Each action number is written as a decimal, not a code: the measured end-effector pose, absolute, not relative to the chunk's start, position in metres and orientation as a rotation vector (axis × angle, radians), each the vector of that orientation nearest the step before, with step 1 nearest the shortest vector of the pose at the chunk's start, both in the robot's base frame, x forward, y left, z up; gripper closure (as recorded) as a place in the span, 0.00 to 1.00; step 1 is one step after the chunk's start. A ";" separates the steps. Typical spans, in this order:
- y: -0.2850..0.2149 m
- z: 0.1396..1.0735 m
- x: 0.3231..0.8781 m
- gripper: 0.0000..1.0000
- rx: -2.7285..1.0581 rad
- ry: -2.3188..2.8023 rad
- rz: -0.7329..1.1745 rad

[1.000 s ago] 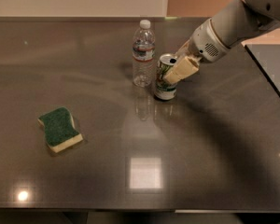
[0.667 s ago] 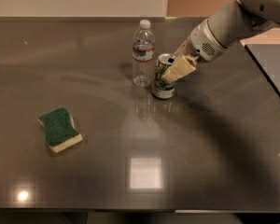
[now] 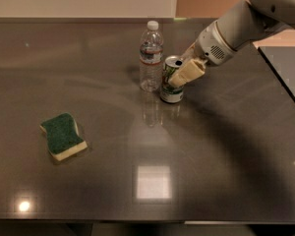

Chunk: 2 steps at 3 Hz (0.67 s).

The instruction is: Move 7up can near water bottle

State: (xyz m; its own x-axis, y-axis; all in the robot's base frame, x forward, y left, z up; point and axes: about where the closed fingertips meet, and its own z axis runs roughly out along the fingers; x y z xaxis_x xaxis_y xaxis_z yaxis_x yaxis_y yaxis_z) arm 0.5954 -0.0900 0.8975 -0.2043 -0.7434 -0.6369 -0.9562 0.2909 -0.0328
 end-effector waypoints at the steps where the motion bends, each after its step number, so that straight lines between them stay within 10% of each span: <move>1: -0.088 0.896 0.595 0.00 -1.516 2.016 0.510; 2: -0.088 0.896 0.595 0.00 -1.516 2.016 0.510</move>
Offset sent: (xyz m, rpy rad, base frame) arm 0.0000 0.0015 -0.0009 0.0000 0.0016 0.0027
